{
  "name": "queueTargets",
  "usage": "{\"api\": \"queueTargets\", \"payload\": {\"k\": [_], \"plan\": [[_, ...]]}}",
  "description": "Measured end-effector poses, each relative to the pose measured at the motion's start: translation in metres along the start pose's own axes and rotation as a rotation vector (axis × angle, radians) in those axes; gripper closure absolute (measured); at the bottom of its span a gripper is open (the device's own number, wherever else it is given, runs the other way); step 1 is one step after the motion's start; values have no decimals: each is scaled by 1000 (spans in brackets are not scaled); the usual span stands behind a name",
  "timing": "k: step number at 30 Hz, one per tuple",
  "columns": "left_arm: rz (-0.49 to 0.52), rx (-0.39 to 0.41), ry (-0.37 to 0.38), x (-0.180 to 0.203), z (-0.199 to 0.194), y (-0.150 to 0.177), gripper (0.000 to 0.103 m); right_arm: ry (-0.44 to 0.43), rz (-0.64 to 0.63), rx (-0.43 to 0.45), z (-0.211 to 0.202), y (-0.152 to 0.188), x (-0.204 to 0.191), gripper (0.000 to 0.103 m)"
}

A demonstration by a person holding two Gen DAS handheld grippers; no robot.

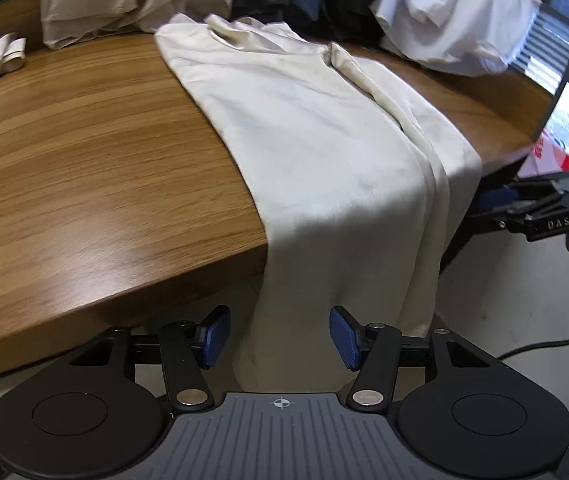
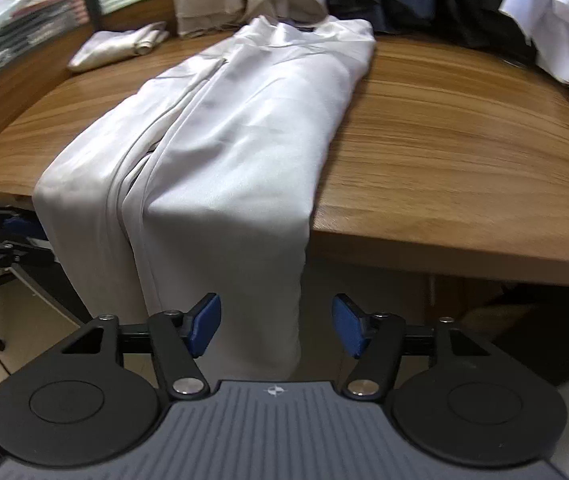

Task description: Fold clothes

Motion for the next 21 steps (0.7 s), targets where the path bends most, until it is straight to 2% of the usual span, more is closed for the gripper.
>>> {"api": "queueTargets", "payload": {"k": [5,7,10,13,16,18,21], "plan": [[88,5,5,10,12,6,45,-70,-48,28,21,5,2,34],[108,18,12,11,17,8,41,-93,-74,64,27,9,3,31],[139,29,40,10,28,14,40,-144,-114,135,37,18,7,24],[178,60,79,8,40,23,42,-215,-142,173,50,29,14,24],[216,103,132,7,50,33,51,-294,-160,184,64,42,23,24],[240,129,166,5,57,40,52,-346,-175,180,76,52,29,24],[242,98,213,3,74,53,52,-417,-190,157,96,65,35,27]]}}
Point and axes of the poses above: each gripper's, at about its wrist camera, not at the fingertips, and z roughly the way its jaws point, x to its right, y to its underside, the point moved 1 cm from there along z, roughly the way its jaws point, and after that the axes turned 3 degrees about -y, right-handed, at the moved point
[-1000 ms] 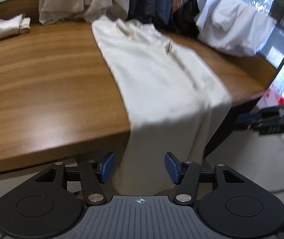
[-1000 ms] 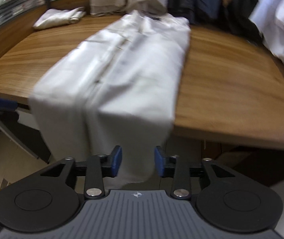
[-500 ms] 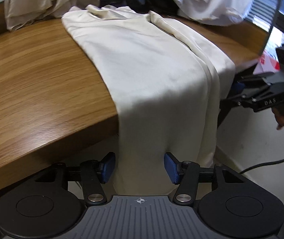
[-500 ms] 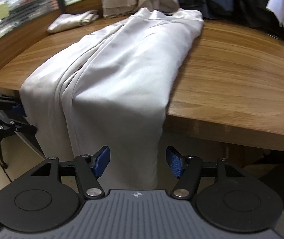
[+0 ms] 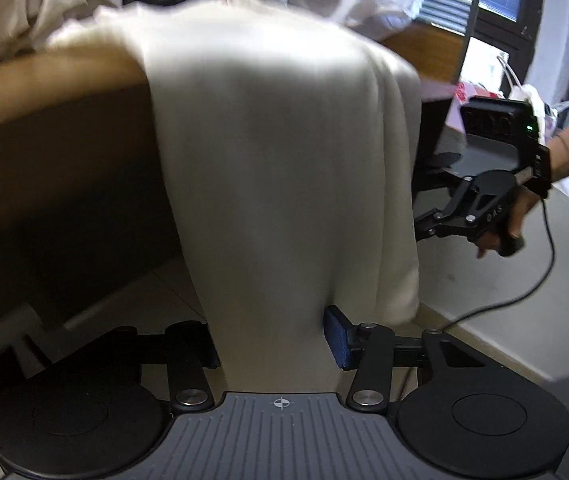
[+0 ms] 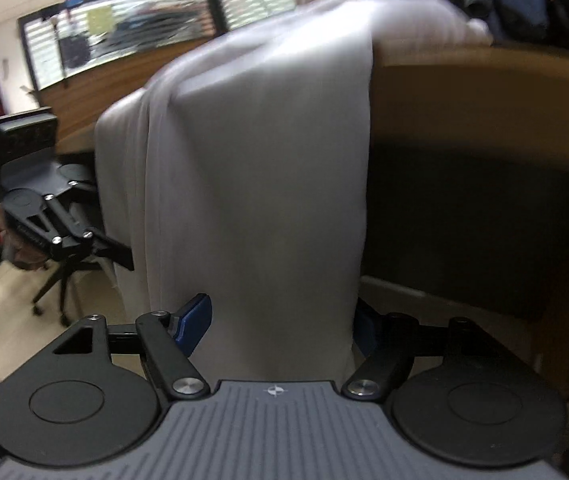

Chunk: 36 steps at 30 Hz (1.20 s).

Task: Fold clothes
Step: 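Grasp the hem with both grippers and fold it up toward the collar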

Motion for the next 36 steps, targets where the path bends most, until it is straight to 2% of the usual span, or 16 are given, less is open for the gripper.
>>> {"api": "queueTargets", "payload": {"k": [2,4,6,8,17,21,24,27,30,33,36], "plan": [[26,-16,33,2,9,10,52,-44,-3,-22,9,10,5,30],[68,-37,60,4,16,19,60,-79,9,-57,15,15,9,43],[75,-58,75,6,15,21,91,-114,22,-92,20,20,13,86],[60,-73,92,8,7,19,96,-141,46,-120,20,21,14,99],[-11,-85,213,47,-72,-33,99,-247,280,-160,-42,-18,-33,99],[-13,-48,247,62,-111,-73,99,-296,383,-105,-79,-52,-61,99],[-55,-5,258,64,-139,-102,99,-326,450,-53,-107,-82,-80,99],[-104,55,239,55,-166,-127,99,-326,505,22,-135,-112,-85,99],[-193,107,201,33,-174,-152,99,-310,563,101,-153,-140,-83,99],[-218,137,174,18,-170,-177,99,-278,621,157,-158,-169,-66,99],[-258,134,156,-4,-151,-198,99,-245,676,187,-148,-190,-42,99]]}}
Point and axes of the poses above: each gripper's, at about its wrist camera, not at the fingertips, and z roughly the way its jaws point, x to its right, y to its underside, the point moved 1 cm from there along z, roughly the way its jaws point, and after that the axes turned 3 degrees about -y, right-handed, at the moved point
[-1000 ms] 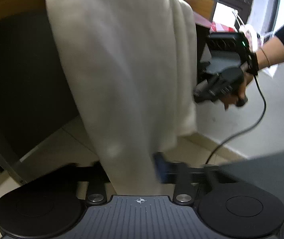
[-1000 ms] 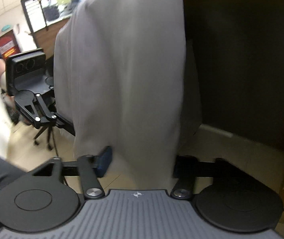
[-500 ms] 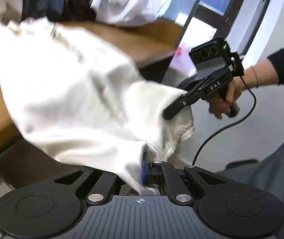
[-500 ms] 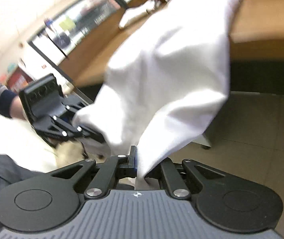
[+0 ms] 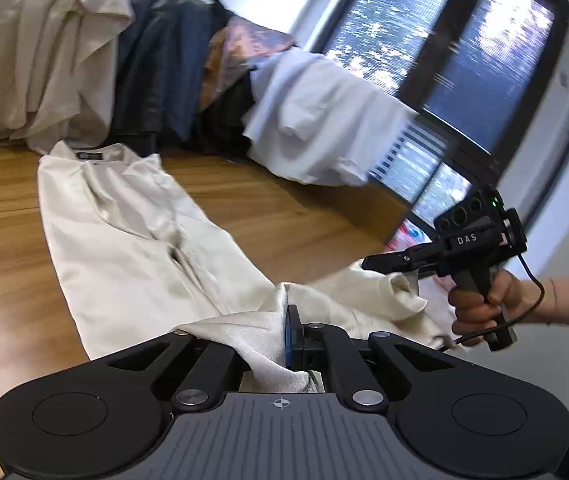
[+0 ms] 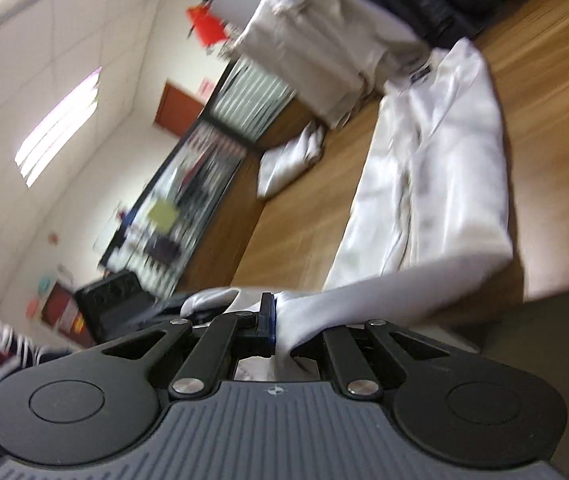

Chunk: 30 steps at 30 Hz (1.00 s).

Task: Fold clothes
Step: 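Grasp the hem with both grippers and fold it up toward the collar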

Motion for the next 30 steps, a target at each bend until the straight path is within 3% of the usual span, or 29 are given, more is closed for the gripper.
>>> {"api": "queueTargets", "payload": {"k": [10,13,15,17,21,28,30], "plan": [[-328,-109,-78,-98,79,-24,99,99,266,-17,56,-67,95,97],[-456,-155,-104,-123,95,-21,92,134,366,-37,69,-75,127,95],[-537,-143,-95,-133,99,-22,75,156,442,-63,78,-81,144,81],[-584,-120,-91,-137,100,-24,72,158,483,-75,83,-85,152,66],[-661,-92,-86,-141,102,-26,62,132,519,-73,90,-96,157,45],[-756,-48,-99,-157,105,-37,52,132,636,-82,101,-120,168,33],[-765,-31,-110,-160,105,-39,51,136,702,-86,104,-125,174,25]]}}
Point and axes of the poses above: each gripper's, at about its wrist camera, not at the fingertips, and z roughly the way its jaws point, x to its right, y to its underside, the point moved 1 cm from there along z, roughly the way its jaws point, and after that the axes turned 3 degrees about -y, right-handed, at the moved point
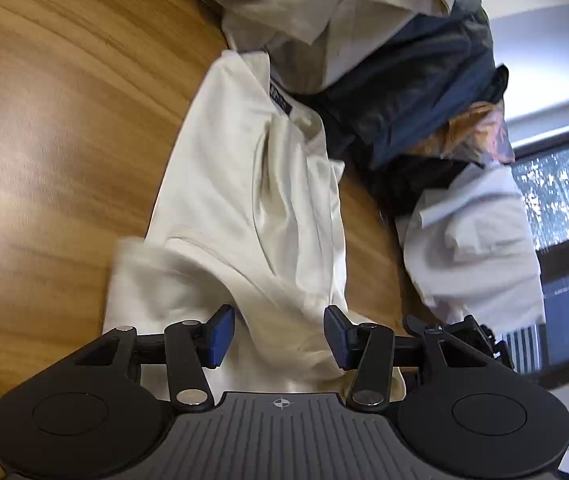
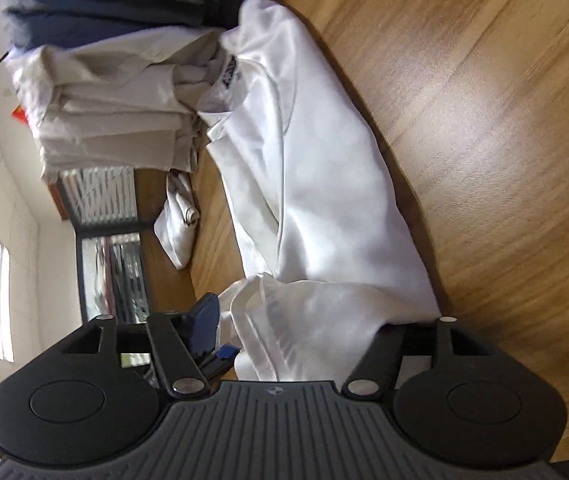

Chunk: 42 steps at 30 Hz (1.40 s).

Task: Fold clothes
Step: 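Grasp the hem with both grippers and fold it up toward the collar, then open both grippers and pinch the folded hem to smooth it flat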

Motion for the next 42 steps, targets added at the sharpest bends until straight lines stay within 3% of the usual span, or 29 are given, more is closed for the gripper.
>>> {"api": "queueTargets", "payload": {"k": [8,14,21,25,30,36,42], "plan": [[31,33,-27,6,1,-3,51,-44,268,51,-2,-9,4,17],[163,35,-52,26,-2,5,51,-83,384,106,-7,-8,8,16],[303,54,-80,50,-8,13,51,-101,350,175,-16,-15,-6,16],[360,76,-126,58,-16,13,52,-9,175,187,-22,-21,-31,16],[456,102,-195,66,-34,19,52,210,-233,165,-24,-7,-78,17],[572,114,-237,72,-66,37,52,347,-664,133,-25,46,-113,17],[702,64,-252,75,-87,68,52,462,-1055,83,-24,121,-119,17]]}}
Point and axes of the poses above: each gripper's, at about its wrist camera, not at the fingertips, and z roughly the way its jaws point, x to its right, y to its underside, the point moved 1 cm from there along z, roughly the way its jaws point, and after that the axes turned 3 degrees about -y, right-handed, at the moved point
